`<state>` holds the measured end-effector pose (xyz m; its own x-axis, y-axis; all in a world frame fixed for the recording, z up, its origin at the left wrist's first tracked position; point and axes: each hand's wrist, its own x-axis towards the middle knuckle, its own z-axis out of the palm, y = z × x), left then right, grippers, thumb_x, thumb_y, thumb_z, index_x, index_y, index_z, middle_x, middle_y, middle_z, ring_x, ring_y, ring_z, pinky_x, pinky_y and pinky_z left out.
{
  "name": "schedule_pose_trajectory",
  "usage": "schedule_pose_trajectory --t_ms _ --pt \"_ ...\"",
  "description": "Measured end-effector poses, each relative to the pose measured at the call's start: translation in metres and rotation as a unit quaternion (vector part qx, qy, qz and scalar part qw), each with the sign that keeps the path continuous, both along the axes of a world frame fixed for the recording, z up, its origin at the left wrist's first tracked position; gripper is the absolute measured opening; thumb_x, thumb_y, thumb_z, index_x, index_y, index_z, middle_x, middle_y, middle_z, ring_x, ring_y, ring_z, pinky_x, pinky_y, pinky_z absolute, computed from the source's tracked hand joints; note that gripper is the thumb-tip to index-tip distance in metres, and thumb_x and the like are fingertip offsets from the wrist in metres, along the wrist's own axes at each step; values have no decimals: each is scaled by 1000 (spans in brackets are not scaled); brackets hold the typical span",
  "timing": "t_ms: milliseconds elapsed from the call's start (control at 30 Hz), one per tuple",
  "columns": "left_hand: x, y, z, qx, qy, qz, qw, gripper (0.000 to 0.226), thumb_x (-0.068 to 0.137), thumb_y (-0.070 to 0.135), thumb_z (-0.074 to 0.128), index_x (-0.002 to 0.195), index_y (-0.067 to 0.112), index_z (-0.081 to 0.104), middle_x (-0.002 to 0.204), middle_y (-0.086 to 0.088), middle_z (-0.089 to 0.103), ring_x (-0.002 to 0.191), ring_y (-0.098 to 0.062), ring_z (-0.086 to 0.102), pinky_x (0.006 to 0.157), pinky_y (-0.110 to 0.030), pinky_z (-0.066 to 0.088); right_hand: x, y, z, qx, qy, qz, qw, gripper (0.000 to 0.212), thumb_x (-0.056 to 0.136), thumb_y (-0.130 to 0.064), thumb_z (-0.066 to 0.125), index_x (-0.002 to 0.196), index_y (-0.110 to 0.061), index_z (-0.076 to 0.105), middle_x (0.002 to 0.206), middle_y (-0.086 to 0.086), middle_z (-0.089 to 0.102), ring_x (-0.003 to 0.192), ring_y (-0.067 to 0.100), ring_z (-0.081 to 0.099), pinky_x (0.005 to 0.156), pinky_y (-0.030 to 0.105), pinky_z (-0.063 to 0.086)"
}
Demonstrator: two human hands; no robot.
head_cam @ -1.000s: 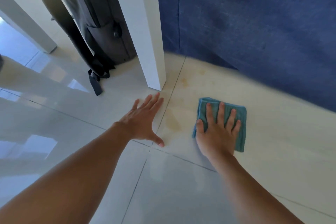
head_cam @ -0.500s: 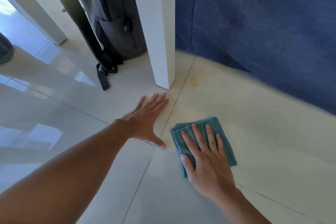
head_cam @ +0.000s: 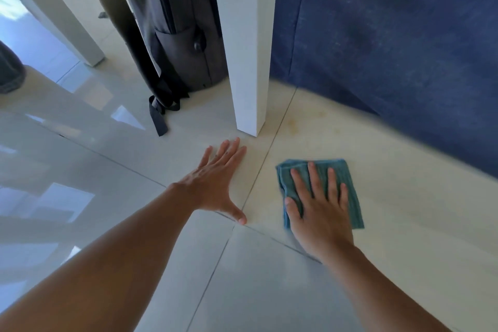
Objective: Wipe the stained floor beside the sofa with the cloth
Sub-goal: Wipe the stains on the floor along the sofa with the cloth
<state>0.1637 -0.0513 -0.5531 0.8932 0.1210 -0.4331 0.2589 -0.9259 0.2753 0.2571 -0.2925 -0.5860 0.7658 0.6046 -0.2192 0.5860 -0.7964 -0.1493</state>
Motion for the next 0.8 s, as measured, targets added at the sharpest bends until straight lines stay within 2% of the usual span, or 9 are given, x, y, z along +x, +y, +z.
schedule_pose_trajectory --t_ms 100,233,300,400,433,500,600,733,800 --pt "-3 3 3 0 11 -18 1000 160 44 84 75 154 19 -20 160 -3 -30 145 -20 -31 118 -45 -18 -15 49 4 20 21 -13 1000 65 97 -55 14 158 -38 0 169 1 -7 152 36 -14 122 57 -5" --pt "-3 11 4 0 33 -48 998 161 42 80 79 153 24 -23 158 -1 -35 143 -20 -35 114 -41 -23 -72 -29 8 58 16 151 987 64 96 -55 34 156 -39 21 168 -6 8 155 31 3 121 55 10" --pt "-3 12 6 2 41 -45 998 162 42 78 81 153 24 -23 158 -1 -35 142 -19 -36 114 -41 -23 -59 -41 2 44 -5 119 992 65 95 -57 34 156 -40 23 168 -6 10 154 31 8 121 55 12" --pt "0 10 6 26 45 -58 997 161 42 76 82 153 25 -23 158 -1 -35 143 -20 -33 114 -41 -21 -47 7 -1 40 4 -23 999 65 96 -55 29 157 -37 20 168 1 11 154 36 3 122 58 8" --pt "0 10 6 30 48 -60 997 161 43 76 82 153 25 -22 158 -1 -35 144 -20 -33 115 -42 -20 -60 13 1 46 4 -27 999 65 96 -54 31 157 -36 20 168 2 11 154 37 3 122 59 7" --pt "1 14 8 30 49 -60 997 158 44 76 82 154 27 -20 158 0 -33 145 -20 -30 118 -44 -17 -95 -8 2 69 4 65 995 66 93 -53 40 156 -37 25 168 0 13 154 36 8 121 58 10" --pt "4 16 11 4 25 -31 999 138 54 80 75 157 34 -5 163 5 -21 149 -15 -20 121 -44 -9 -90 -56 4 57 6 166 984 67 90 -55 45 154 -40 29 167 -8 16 154 31 13 120 55 16" --pt "8 -1 11 25 -40 -5 999 90 87 73 47 158 29 13 167 0 -1 153 -21 -4 123 -41 4 -43 -10 -4 36 -9 -21 999 64 96 -53 29 157 -36 22 168 0 12 154 35 5 122 58 9" --pt "9 -7 11 48 -61 -27 997 74 96 63 41 157 28 20 166 2 11 152 -23 9 121 -40 15 -61 7 -2 46 0 -41 998 65 96 -52 30 157 -34 21 168 2 9 153 38 2 122 58 5"
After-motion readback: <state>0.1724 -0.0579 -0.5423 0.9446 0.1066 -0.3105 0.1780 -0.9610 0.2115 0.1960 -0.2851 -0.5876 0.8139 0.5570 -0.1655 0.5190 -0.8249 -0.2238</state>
